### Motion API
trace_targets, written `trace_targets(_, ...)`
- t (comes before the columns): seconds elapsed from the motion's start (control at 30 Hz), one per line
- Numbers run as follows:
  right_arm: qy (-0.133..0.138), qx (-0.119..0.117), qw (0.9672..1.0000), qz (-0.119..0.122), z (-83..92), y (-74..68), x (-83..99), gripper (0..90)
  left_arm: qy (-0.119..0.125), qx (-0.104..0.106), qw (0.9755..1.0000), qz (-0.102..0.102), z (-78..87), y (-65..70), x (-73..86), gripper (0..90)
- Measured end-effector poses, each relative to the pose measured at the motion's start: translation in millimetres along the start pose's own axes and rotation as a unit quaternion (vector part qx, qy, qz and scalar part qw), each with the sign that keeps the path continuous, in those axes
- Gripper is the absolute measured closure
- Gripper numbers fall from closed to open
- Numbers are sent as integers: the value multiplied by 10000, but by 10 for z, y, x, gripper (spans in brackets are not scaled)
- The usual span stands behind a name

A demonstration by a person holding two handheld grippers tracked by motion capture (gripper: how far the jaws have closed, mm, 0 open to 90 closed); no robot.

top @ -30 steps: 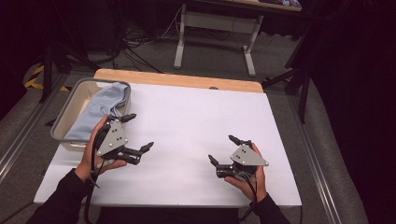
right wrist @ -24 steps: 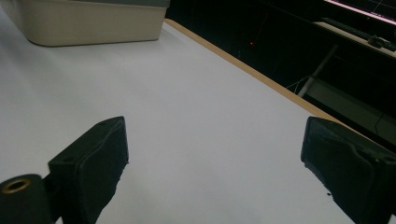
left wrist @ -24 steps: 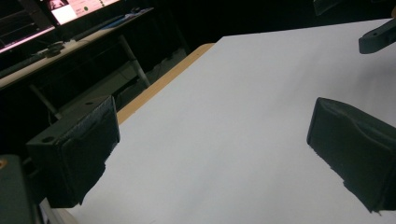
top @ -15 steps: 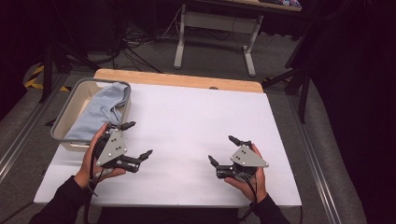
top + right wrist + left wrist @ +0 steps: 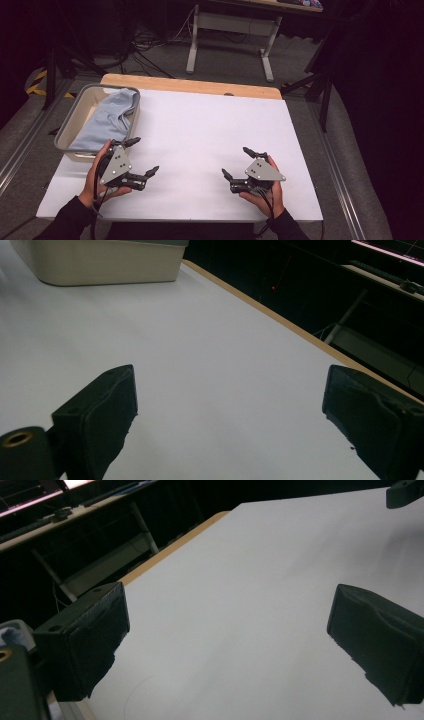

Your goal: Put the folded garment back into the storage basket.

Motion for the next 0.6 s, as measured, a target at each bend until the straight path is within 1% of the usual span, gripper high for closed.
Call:
trace_targets(0.07,-14,-1,10000,50,0,-15,10,78,-45,-26,10000,-21,3,12,45,41)
trace_targets(0.1,-15,2,10000,65,0,-20,16,78,-75,8,10000,22,5,22,70,41)
trace_targets(0.17,-7,-30,10000,29,-1,-33,31,78,-97,-3,9999,57,8,33,110,41)
trace_targets(0.23,-43,-45,10000,58,-5,-54,61,78,-130,32,9998,154,15,53,156,40)
trace_targets(0.27,-50,-55,9999,88,-5,-65,73,78,-140,13,9998,165,24,56,180,38)
trace_targets(0.33,-51,-52,9999,97,-2,-74,94,78,-179,48,9996,204,34,74,232,38)
trace_targets(0.37,-32,-76,9999,63,0,-77,103,77,-191,89,9994,271,32,88,259,37)
trace_targets(0.4,-31,-94,9999,62,-2,-80,115,77,-229,81,9991,343,31,98,289,38)
trace_targets(0.43,-60,-93,9999,78,-6,-81,130,76,-256,64,9991,345,33,104,311,43)
trace_targets(0.5,-78,-67,9999,87,-14,-76,147,74,-322,104,9987,391,40,136,352,45)
trace_targets(0.53,-57,-102,9999,56,-13,-83,148,73,-355,81,9988,339,41,139,369,47)
trace_targets(0.6,-79,-93,9999,105,-10,-87,156,71,-356,54,9987,363,54,137,381,48)
Point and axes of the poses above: each handheld gripper's, and its own axes: z roughly backward along the jaws, x roughly out of its underside, y roughly to its right, the point moved 10 cm from there along -z, roughly forward along the jaws, and after that the axes turned 2 degrees about -y, right-handed, at the moved point
